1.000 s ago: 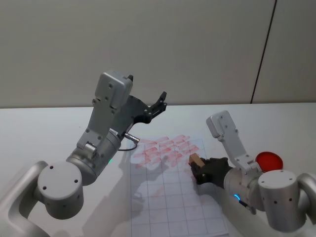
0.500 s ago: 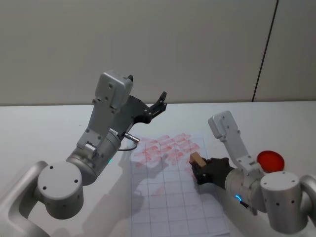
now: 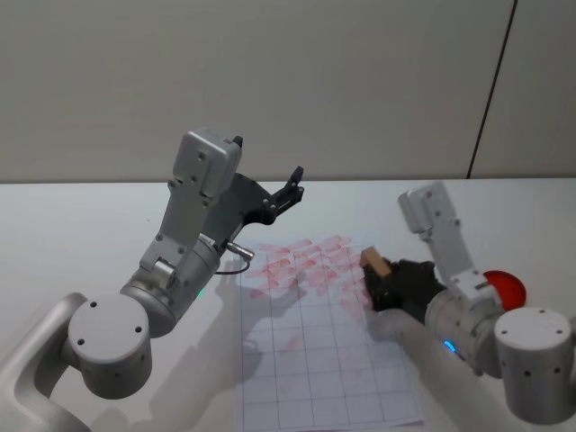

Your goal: Use the one hand to pick up the stamp and affix it onto the A4 paper.

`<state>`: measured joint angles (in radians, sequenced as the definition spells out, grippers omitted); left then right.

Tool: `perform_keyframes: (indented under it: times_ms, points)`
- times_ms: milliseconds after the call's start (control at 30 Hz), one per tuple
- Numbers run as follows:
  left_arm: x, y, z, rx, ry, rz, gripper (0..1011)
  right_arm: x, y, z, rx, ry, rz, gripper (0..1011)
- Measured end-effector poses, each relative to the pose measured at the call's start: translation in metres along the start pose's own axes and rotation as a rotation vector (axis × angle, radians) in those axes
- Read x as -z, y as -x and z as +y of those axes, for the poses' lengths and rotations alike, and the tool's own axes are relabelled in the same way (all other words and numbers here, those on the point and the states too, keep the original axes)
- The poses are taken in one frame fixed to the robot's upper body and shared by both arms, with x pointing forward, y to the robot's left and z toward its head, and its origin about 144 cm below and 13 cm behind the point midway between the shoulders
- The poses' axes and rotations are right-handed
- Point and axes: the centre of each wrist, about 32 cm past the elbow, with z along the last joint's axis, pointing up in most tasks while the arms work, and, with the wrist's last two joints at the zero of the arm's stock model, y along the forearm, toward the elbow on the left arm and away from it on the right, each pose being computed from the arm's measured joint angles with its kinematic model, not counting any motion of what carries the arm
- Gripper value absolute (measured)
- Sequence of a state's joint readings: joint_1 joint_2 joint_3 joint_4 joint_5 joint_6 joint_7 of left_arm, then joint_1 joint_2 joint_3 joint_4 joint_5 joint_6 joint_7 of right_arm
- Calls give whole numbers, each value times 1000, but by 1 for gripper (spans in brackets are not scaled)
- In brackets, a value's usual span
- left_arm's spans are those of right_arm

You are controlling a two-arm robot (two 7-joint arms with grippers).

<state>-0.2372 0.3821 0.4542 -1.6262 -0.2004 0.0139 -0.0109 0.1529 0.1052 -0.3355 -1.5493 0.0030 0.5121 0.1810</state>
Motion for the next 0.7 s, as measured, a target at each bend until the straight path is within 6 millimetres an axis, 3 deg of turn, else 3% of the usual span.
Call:
perform_keyframes:
  times_ms: [333, 700]
  points:
    - [0, 0, 0, 0, 0, 0, 1001, -6, -16, -16, 107, -45, 22, 218]
    - [0, 0, 0, 0, 0, 0, 1001, 8, -45, -35, 243, -4, 73, 218]
